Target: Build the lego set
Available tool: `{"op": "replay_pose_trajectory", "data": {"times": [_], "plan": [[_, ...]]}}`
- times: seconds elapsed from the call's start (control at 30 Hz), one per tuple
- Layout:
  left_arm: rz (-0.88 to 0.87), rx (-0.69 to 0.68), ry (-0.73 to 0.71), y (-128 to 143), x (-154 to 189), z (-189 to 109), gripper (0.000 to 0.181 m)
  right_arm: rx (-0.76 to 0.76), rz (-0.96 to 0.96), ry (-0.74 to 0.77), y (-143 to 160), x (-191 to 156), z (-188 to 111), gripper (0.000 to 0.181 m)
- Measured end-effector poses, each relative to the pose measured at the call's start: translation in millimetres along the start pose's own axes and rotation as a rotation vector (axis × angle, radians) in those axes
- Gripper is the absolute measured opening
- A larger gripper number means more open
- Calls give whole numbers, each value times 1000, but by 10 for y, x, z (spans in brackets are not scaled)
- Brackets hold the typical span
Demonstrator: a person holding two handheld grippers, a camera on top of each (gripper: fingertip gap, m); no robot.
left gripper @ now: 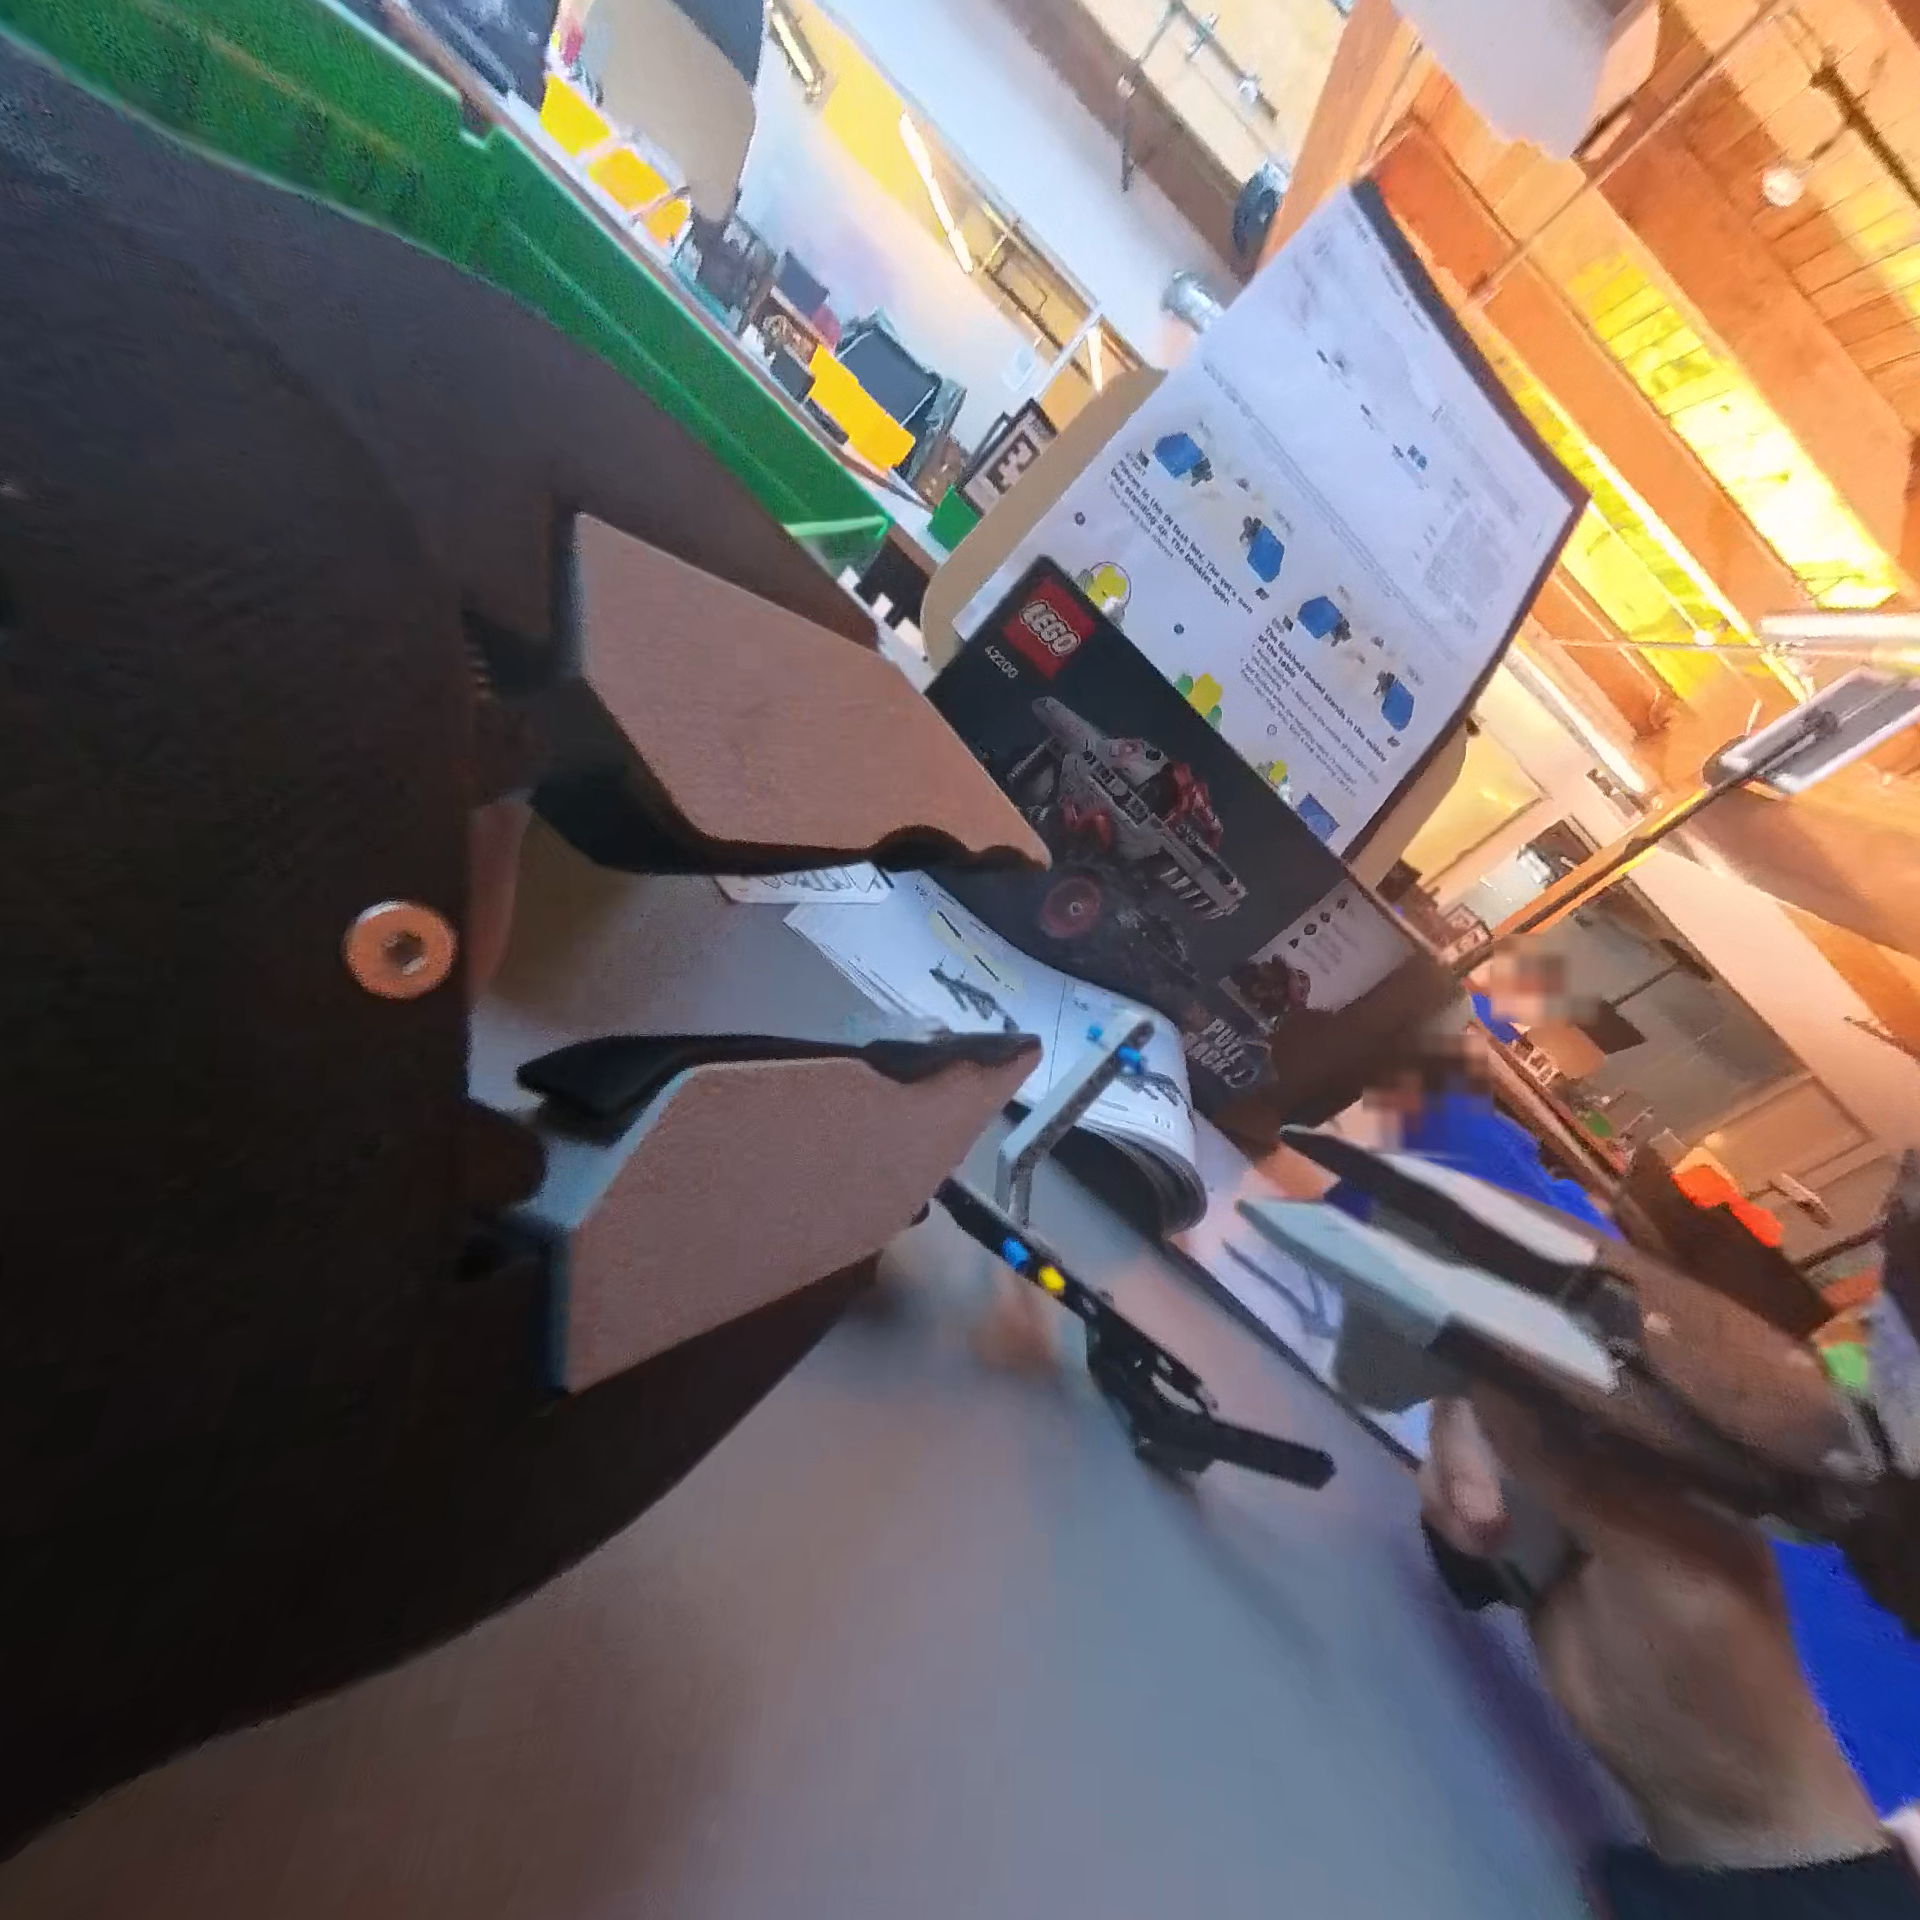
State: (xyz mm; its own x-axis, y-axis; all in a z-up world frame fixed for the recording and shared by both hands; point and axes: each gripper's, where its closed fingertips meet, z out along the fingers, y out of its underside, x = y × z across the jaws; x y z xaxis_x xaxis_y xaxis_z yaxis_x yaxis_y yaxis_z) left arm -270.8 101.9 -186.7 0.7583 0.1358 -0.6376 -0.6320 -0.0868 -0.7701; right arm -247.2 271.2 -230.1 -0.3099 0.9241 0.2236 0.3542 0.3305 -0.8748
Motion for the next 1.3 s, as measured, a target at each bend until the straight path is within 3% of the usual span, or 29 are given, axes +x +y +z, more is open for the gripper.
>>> {"op": "replay_pose_trajectory", "data": {"times": [0.03,0.2,0.33,0.5,0.63,0.73,0.8,0.9,0.97,1.07,1.3], "plan": [[-25,11,-13,-15,-42,-10,26,0,-26,13,2,14,32,51],[-100,14,-43,-8,-155,-11,21,-20,-60,-62,-22,-85,239,51],[-154,23,-73,-6,-246,-43,19,-129,-144,-33,182,-71,275,17],[-208,22,-90,16,-321,-48,15,-178,-172,-47,296,-106,159,0],[-173,7,-101,26,-302,-32,14,-183,-148,7,319,6,31,10],[-152,-5,-114,36,-298,-22,14,-105,-99,12,177,35,-20,21],[-166,-8,-134,46,-337,-26,14,-51,-51,-9,59,4,-3,38],[-217,-32,-181,106,-448,-32,7,-51,-50,10,-16,2,143,46],[-259,-43,-192,142,-501,-29,7,-105,-93,27,24,2,269,44],[-315,-50,-199,182,-563,-30,7,-199,-114,17,169,-28,360,21],[-457,4,-170,187,-655,-64,5,-232,-122,-29,298,-108,201,2]]}}
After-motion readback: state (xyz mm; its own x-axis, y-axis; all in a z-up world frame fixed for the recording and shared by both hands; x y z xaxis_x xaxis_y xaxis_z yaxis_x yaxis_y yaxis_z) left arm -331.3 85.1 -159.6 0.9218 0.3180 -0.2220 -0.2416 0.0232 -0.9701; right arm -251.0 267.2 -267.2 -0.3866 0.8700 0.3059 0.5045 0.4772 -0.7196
